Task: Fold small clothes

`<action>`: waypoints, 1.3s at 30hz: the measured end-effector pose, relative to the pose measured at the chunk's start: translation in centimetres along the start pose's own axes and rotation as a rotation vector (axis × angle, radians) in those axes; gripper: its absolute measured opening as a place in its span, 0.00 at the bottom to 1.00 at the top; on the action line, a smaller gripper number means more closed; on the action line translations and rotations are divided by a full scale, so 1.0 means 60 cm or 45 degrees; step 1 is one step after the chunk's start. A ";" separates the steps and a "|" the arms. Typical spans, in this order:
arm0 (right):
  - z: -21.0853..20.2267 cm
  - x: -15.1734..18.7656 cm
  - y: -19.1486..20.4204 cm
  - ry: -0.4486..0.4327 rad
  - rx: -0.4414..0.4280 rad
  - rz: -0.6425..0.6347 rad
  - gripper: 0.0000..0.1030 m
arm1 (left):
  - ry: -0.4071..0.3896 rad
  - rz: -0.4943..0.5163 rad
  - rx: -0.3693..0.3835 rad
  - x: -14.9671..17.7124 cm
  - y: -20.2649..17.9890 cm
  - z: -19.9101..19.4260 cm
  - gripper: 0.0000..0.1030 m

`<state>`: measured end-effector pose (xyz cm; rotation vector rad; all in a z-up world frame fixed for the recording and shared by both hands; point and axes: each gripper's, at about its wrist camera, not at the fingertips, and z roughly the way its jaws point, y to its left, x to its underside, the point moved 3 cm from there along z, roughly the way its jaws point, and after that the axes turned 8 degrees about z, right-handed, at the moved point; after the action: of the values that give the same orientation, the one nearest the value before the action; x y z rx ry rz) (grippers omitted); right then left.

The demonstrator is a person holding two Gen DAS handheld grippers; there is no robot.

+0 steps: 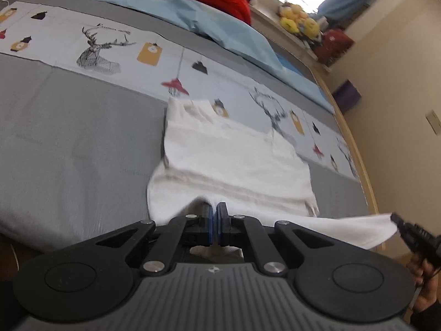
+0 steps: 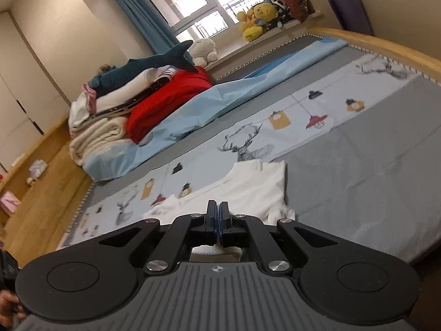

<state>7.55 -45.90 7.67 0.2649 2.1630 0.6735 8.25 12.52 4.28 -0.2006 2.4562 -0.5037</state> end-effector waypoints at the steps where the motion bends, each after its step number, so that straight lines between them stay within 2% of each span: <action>1: 0.020 -0.010 0.001 0.004 0.014 -0.013 0.00 | -0.004 0.016 -0.022 -0.021 0.002 0.016 0.02; 6: 0.157 -0.064 0.002 0.072 0.149 -0.060 0.00 | 0.007 0.013 -0.092 -0.116 0.036 0.134 0.03; 8: 0.224 -0.083 -0.005 0.095 0.220 -0.064 0.00 | -0.008 -0.037 -0.096 -0.136 0.061 0.179 0.06; 10: 0.285 -0.092 -0.019 0.090 0.313 -0.085 0.02 | -0.013 -0.042 -0.178 -0.145 0.085 0.212 0.06; 11: 0.306 -0.091 -0.025 0.078 0.366 -0.117 0.04 | 0.021 -0.059 -0.217 -0.148 0.095 0.221 0.07; 13: 0.340 -0.080 -0.040 0.088 0.447 -0.206 0.05 | -0.003 -0.048 -0.215 -0.155 0.103 0.217 0.14; 14: 0.349 -0.072 -0.048 0.123 0.453 -0.220 0.05 | -0.012 -0.023 -0.228 -0.155 0.105 0.213 0.21; 15: 0.357 -0.064 -0.057 0.176 0.453 -0.217 0.05 | -0.008 -0.001 -0.248 -0.154 0.107 0.213 0.23; 17: 0.363 -0.062 -0.062 0.217 0.441 -0.216 0.05 | 0.048 0.007 -0.260 -0.145 0.116 0.223 0.23; 20: 0.369 -0.068 -0.064 0.211 0.393 -0.232 0.12 | 0.122 -0.028 -0.253 -0.125 0.130 0.243 0.23; 22: 0.381 -0.060 -0.082 0.254 0.410 -0.201 0.13 | 0.148 -0.035 -0.262 -0.119 0.128 0.256 0.23; 26: 0.405 -0.039 -0.102 0.337 0.449 -0.255 0.13 | 0.144 -0.030 -0.252 -0.123 0.110 0.277 0.28; 32: 0.433 -0.020 -0.103 0.419 0.442 -0.380 0.13 | 0.177 -0.038 -0.279 -0.138 0.095 0.319 0.29; 35: 0.453 -0.017 -0.098 0.432 0.430 -0.429 0.13 | 0.184 -0.029 -0.287 -0.146 0.086 0.344 0.37; 39: 0.484 -0.021 -0.093 0.438 0.424 -0.446 0.13 | 0.203 0.025 -0.322 -0.157 0.075 0.381 0.40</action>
<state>31.10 -40.18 -9.34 -0.0664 2.5636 0.1640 29.43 12.08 -9.26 -0.2476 2.6727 -0.2052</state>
